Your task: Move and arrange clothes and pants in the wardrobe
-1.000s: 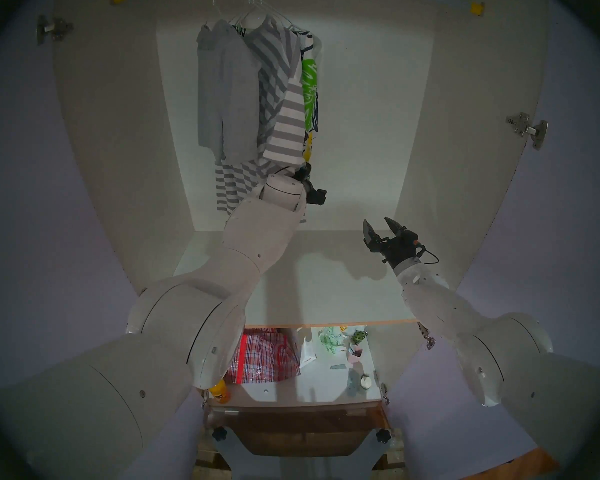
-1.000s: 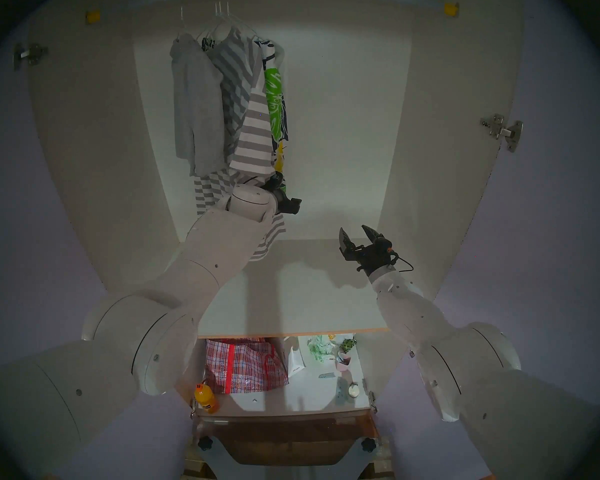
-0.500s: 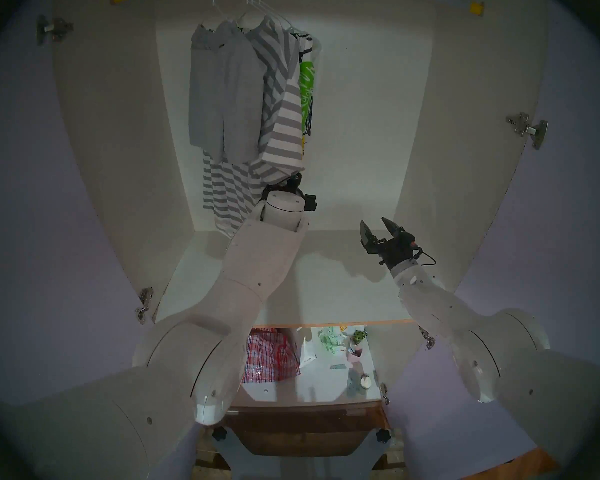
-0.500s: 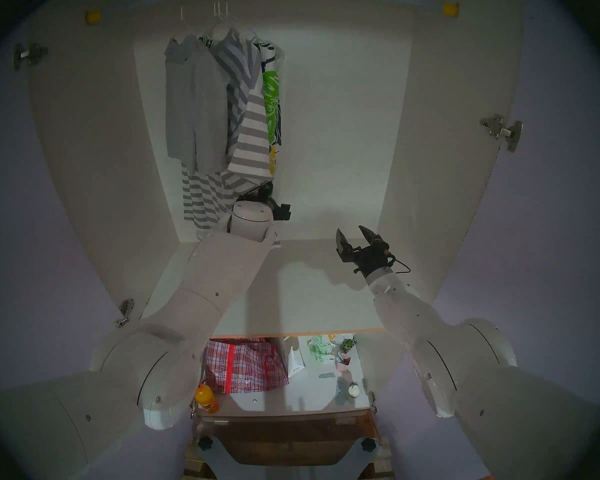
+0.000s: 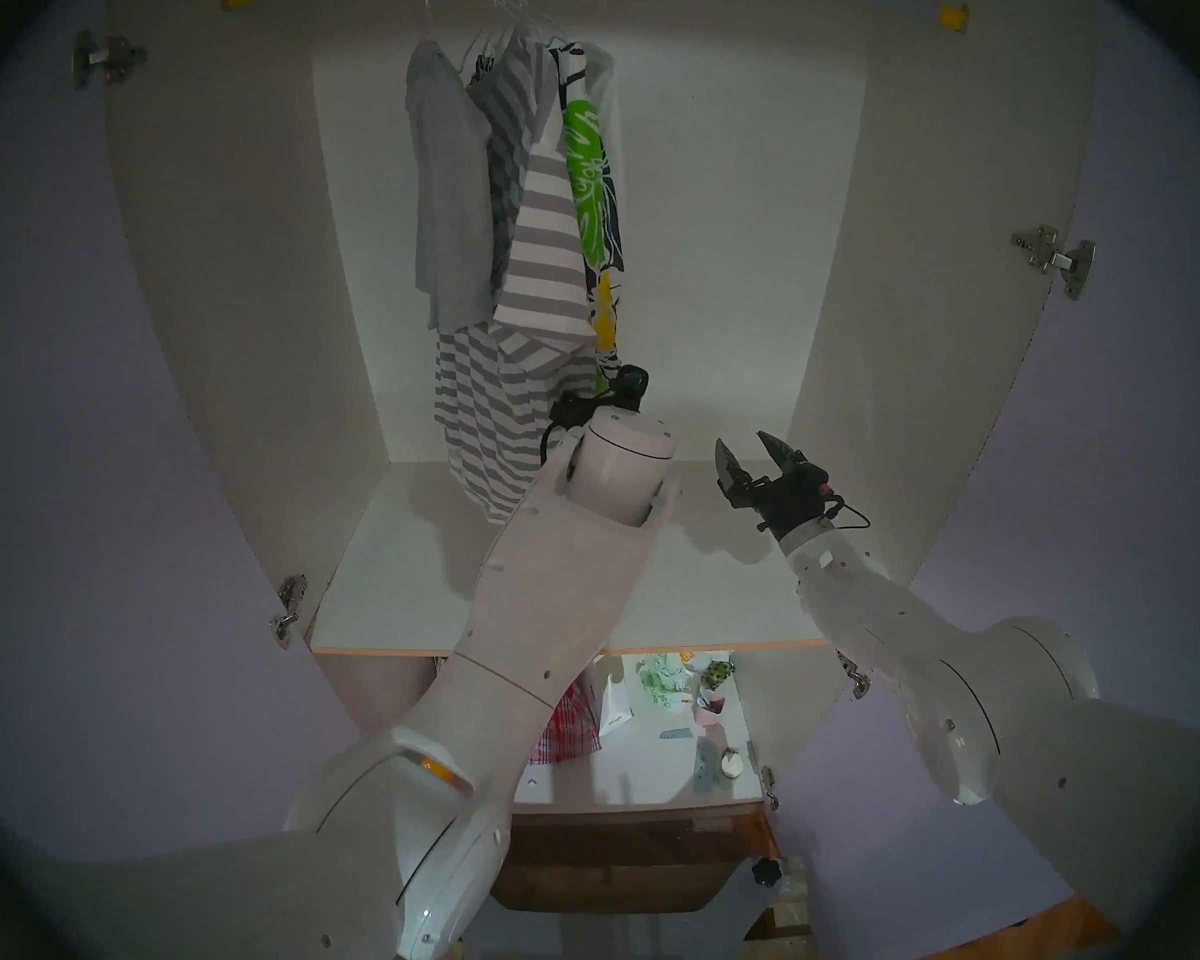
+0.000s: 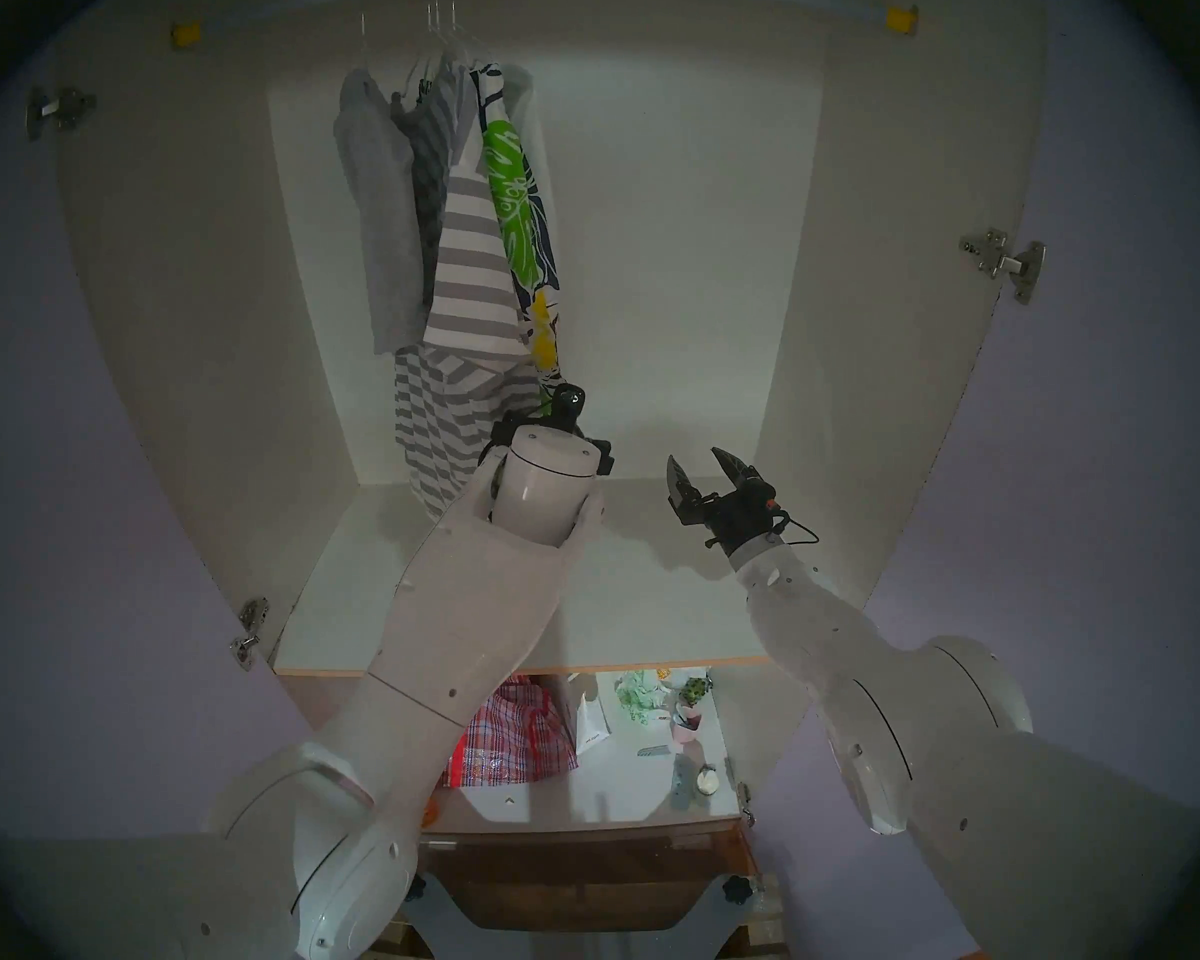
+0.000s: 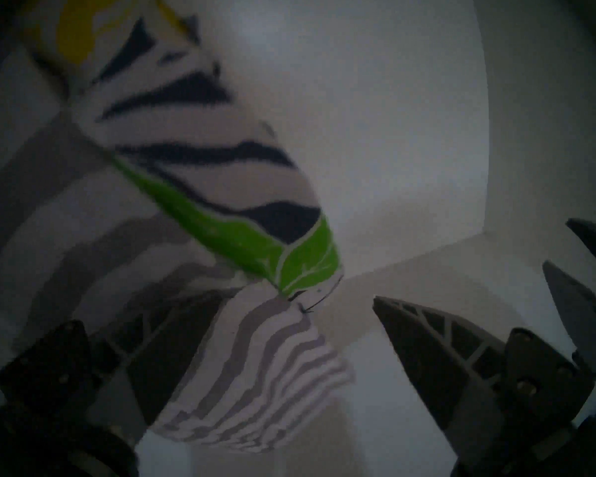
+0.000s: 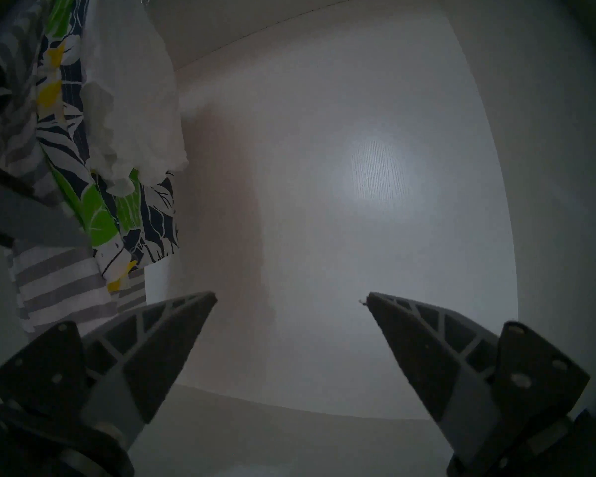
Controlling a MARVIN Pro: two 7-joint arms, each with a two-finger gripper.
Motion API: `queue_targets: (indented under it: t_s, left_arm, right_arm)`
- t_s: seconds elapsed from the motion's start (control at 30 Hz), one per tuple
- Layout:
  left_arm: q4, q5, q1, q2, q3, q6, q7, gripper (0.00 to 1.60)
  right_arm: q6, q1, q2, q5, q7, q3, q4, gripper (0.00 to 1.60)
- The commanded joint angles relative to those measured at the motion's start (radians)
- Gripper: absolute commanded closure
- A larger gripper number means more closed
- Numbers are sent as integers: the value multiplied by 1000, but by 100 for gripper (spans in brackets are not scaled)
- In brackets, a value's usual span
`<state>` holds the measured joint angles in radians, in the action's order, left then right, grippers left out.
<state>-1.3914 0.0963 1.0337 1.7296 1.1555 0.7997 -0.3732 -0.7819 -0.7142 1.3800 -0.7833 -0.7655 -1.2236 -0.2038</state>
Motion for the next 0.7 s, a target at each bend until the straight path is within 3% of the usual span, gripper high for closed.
queue_targets:
  t_s: [0.0,0.27,0.3,0.47,0.67]
  left_arm:
    - [-11,3,-56,8,6,-26,0,0]
    - [37,-17,-106,-10,30,-98,33,0]
    - [58,-39,-123,-25,31,-144,81,0]
    - [124,-57,-179,-40,34,-184,143,0]
    - [147,-63,-192,9,37,-127,119,0]
  right_arm:
    - [-19,32,4,-12,-26,-12,-9,0]
    - [-21,17,25,7,10,0,46,0]
    - [-1,11,27,5,5,0,57,0]
    - [-6,-4,22,-3,-18,-10,55,0]
    - [-4,-1,23,-4,-27,-16,60,0]
